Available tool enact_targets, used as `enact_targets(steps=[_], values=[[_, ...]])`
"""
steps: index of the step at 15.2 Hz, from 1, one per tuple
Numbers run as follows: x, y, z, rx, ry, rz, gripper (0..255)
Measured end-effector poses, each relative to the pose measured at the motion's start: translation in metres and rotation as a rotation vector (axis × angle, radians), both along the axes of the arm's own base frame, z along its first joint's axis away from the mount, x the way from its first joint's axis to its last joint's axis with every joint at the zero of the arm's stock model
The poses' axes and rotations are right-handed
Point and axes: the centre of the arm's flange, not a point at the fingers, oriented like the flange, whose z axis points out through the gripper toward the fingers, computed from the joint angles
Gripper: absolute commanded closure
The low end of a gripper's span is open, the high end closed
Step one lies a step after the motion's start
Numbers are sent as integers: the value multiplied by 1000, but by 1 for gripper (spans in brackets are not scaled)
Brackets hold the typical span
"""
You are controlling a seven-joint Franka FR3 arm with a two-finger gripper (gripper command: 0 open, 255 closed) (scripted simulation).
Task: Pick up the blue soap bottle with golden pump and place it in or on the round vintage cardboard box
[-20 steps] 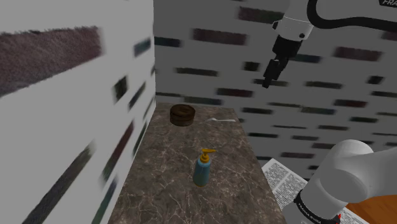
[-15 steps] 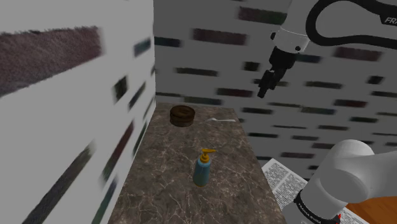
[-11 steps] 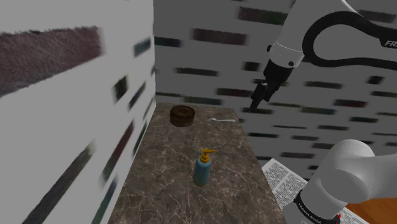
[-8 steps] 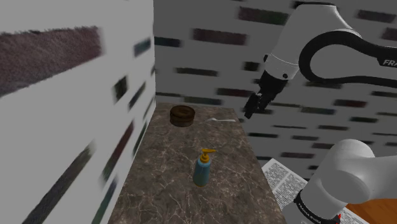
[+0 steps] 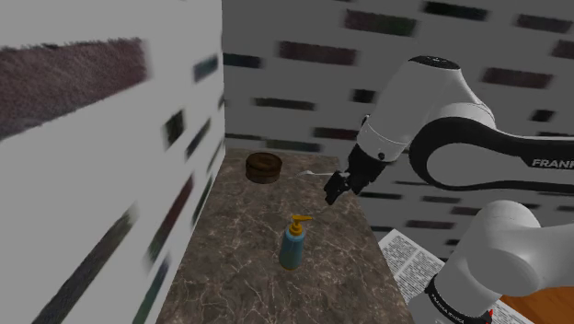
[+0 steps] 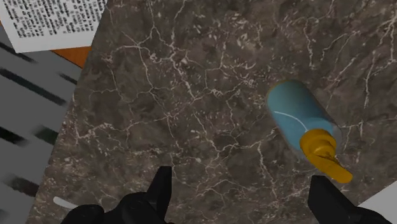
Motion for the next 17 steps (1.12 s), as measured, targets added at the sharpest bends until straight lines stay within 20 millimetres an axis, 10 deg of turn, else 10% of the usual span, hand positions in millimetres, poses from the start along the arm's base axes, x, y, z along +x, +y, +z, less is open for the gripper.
enact_targets(steps=[9,17], values=[[7,81,-78,71,-76,-138,0],[16,93,-122,84,-87,-158,0]])
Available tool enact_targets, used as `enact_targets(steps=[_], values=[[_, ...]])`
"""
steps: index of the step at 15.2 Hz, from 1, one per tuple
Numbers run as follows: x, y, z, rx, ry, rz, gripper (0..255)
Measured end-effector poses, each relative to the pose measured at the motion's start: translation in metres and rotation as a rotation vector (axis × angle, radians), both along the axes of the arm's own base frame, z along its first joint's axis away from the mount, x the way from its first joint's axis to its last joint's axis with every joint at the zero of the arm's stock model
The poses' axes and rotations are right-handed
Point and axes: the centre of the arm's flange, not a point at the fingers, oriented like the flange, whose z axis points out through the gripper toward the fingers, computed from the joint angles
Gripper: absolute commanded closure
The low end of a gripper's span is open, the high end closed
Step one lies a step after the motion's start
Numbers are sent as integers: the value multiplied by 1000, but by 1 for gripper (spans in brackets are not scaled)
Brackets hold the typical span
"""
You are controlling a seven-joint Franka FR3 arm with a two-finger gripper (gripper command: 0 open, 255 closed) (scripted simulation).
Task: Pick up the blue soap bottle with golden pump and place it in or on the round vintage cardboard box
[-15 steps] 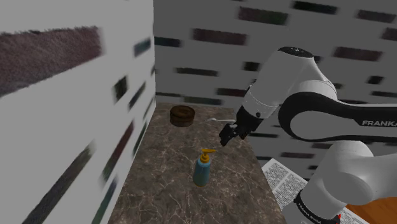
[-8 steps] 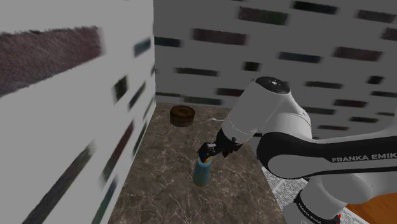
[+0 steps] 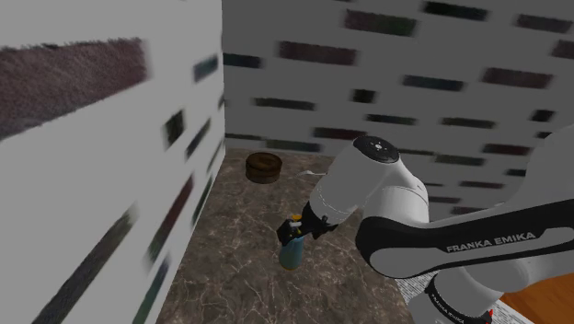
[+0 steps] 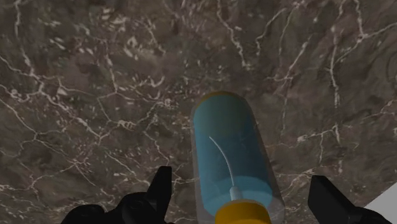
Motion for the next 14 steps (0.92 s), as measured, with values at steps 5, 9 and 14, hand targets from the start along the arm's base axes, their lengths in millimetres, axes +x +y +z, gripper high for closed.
enact_targets(steps=[5,9,14], values=[[3,0,-4,1,-1,0,0],[3,0,-4,1,-2,0,255],[3,0,-4,1,-2,0,255]])
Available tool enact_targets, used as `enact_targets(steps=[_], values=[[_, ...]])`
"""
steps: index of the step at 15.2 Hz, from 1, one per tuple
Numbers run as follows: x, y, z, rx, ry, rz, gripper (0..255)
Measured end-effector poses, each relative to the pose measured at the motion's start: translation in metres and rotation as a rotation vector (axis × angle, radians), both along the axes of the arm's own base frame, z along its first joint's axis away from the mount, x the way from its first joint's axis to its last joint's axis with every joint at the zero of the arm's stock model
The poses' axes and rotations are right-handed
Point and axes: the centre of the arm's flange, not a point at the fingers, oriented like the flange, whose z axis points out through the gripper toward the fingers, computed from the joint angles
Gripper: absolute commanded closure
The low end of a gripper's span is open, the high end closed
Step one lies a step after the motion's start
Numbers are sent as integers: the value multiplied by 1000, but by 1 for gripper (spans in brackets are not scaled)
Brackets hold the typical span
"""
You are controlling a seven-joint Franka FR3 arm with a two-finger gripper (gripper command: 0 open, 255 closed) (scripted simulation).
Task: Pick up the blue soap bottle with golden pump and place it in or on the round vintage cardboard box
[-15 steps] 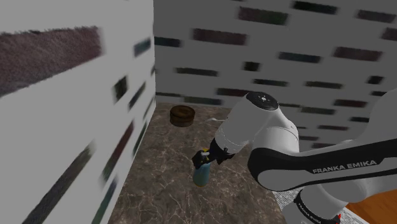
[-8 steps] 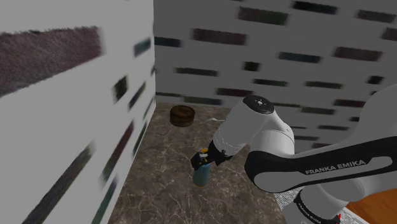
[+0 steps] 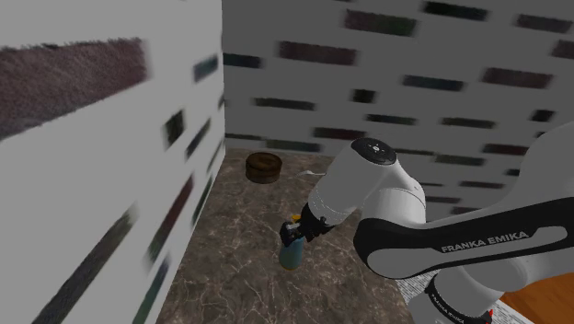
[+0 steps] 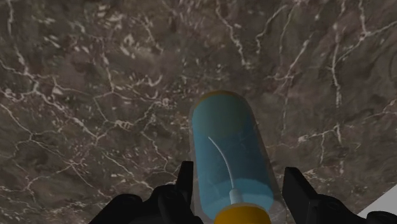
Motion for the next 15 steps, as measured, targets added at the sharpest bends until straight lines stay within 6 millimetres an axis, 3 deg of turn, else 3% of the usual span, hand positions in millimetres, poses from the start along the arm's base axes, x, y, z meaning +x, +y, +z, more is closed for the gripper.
enact_targets(steps=[5,15], values=[[0,0,3,0,0,0,255],[0,0,53,0,0,0,255]])
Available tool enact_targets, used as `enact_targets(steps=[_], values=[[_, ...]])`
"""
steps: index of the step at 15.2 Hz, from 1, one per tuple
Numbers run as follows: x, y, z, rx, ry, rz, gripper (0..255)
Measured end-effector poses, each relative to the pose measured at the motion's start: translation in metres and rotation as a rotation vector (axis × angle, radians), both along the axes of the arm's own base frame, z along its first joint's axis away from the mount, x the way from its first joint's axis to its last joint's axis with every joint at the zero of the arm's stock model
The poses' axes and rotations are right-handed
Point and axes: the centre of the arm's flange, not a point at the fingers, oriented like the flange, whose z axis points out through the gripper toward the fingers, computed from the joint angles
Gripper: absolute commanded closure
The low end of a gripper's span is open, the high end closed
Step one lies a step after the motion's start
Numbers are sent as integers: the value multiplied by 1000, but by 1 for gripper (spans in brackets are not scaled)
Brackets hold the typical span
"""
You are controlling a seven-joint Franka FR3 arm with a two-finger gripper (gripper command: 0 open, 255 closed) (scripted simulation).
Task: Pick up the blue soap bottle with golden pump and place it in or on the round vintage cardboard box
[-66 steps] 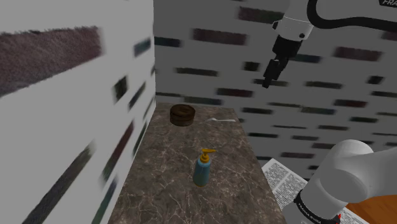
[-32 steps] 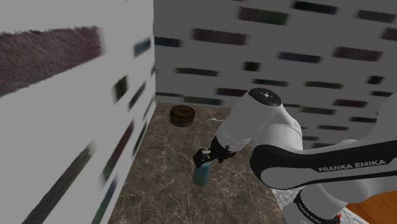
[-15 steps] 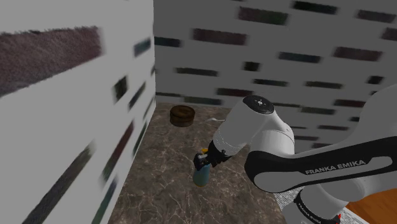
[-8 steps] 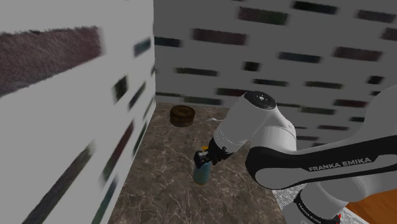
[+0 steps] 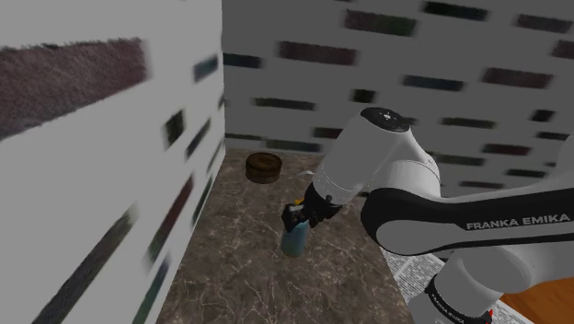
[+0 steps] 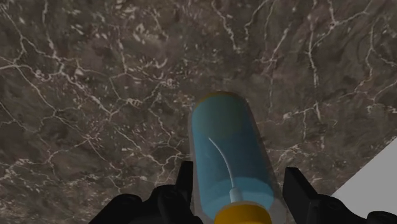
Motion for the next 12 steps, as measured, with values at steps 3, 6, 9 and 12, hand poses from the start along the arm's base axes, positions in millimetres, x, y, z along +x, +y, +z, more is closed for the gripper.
enact_targets(steps=[3,6,9,12], values=[[0,1,15,0,0,0,255],[0,1,31,0,0,0,255],[-1,0,48,0,0,0,255],[0,2,63,0,0,0,255]])
